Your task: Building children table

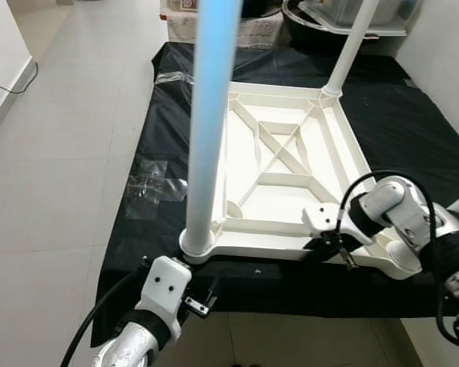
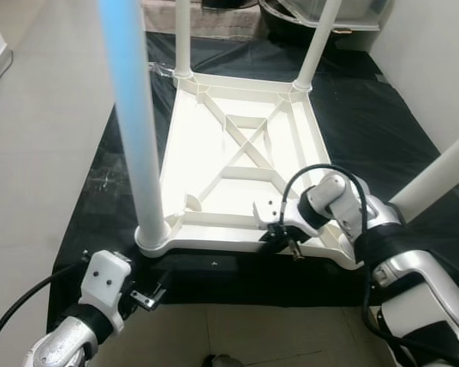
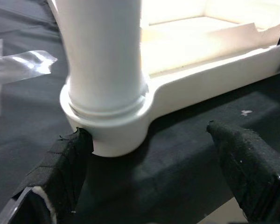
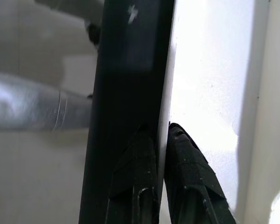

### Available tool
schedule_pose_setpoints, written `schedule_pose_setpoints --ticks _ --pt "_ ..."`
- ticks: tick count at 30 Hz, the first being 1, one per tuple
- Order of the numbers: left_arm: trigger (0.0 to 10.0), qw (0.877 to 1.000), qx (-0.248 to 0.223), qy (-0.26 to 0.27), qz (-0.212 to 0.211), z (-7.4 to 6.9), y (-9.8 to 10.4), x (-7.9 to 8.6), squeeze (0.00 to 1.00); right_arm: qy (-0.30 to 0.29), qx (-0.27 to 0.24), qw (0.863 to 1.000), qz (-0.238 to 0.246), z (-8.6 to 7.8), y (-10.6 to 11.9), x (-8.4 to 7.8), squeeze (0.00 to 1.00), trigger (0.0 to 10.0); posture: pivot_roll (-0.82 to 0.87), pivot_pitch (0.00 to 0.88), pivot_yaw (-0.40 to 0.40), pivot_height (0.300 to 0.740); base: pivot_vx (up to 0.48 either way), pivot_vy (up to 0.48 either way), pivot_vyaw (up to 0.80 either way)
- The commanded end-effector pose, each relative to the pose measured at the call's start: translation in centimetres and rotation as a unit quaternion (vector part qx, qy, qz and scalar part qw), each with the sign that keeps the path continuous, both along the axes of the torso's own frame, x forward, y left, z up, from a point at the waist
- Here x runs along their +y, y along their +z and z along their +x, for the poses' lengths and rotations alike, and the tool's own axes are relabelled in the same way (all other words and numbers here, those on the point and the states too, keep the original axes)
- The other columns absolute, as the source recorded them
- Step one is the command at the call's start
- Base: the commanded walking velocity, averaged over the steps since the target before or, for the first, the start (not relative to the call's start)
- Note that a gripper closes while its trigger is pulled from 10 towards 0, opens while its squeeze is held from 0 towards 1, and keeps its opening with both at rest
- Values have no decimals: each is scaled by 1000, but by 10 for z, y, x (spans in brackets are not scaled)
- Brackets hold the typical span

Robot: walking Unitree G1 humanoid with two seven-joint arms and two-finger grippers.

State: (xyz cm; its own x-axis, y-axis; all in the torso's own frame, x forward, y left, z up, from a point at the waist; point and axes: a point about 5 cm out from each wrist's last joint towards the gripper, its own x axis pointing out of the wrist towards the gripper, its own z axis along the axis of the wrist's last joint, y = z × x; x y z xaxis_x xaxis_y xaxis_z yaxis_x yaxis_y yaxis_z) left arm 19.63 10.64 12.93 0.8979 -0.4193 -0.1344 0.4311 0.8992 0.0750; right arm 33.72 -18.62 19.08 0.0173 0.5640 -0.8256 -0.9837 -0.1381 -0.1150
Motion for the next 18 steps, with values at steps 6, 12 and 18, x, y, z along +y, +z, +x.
schedule_pose_setpoints --ticks 6,12,18 --pt "10000 998 -23 -61 -13 -4 8 -23 0 109 28 993 31 -9 -9 61 0 0 49 175 -83 740 0 0 0" --pt "10000 998 -18 -53 -16 -3 4 -22 0 137 10 989 60 -9 -4 79 0 0 50 173 -90 740 0 0 0" --pt "10000 999 -17 -47 -18 -2 3 -22 0 121 8 992 42 -8 -6 95 0 0 48 176 -92 740 0 0 0"
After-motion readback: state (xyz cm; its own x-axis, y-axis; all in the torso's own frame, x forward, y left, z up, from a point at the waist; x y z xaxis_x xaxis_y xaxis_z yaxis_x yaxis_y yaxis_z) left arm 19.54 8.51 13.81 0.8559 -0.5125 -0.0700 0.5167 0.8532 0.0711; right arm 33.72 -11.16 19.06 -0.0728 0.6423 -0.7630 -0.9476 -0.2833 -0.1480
